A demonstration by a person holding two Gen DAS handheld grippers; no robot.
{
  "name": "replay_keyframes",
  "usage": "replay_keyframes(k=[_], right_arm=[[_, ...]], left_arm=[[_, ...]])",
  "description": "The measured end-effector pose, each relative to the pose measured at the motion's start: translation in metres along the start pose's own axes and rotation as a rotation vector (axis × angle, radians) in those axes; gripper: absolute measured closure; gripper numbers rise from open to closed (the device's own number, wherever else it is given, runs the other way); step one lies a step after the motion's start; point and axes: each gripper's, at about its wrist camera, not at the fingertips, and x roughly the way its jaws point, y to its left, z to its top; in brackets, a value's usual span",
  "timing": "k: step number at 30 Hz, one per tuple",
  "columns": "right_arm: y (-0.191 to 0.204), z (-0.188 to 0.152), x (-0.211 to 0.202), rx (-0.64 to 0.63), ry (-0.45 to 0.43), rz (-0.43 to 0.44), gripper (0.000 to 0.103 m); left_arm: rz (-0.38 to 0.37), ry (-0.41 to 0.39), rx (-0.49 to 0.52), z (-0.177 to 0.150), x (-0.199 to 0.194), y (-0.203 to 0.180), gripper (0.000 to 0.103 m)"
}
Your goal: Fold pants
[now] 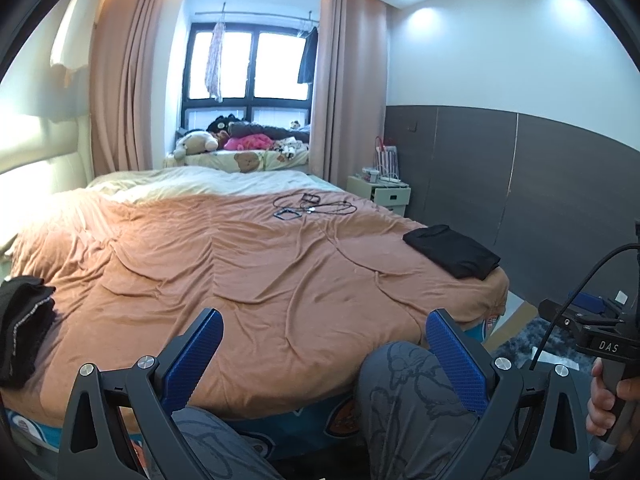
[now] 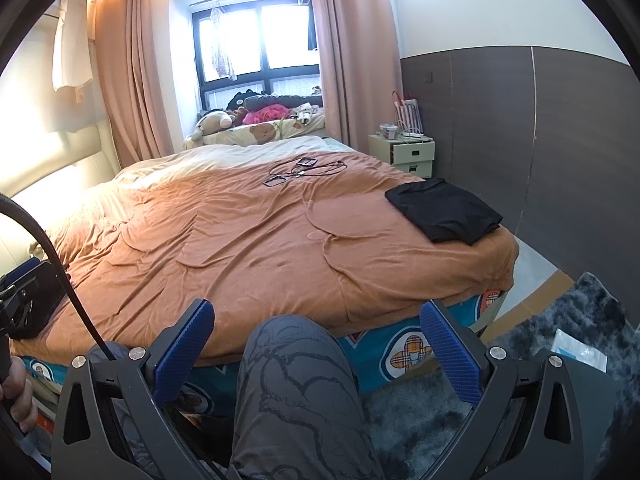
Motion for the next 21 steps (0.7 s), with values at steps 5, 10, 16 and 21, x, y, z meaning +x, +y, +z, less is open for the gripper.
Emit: replay_keyframes(k=[5, 10, 16, 21], right_arm=[[0.0003, 0.0010, -0.0014, 0.006, -0.004, 0.005, 0.000], [-0.0005, 0.0003, -0.0012, 0.003, -0.002, 0.001, 0.000], [-0.0012, 0.0020, -0.0023, 0.003, -0.002, -0.010, 0.000], [-0.0027, 0.0013, -0.0022, 0.000, -0.004, -0.004, 0.000]], left_arm=[[-0.004, 0.005, 0.002, -0.0004, -0.0004, -0.0008, 0.001], [-0.006, 0.001, 0.003, -0.0008, -0.0012, -0.0008, 0.001], [-0.007, 0.000, -0.001, -0.0014, -0.0032, -0.0004, 0.001], [-0.007, -0.002, -0.007, -0.0025, -0.0058, -0.0013, 0.001]])
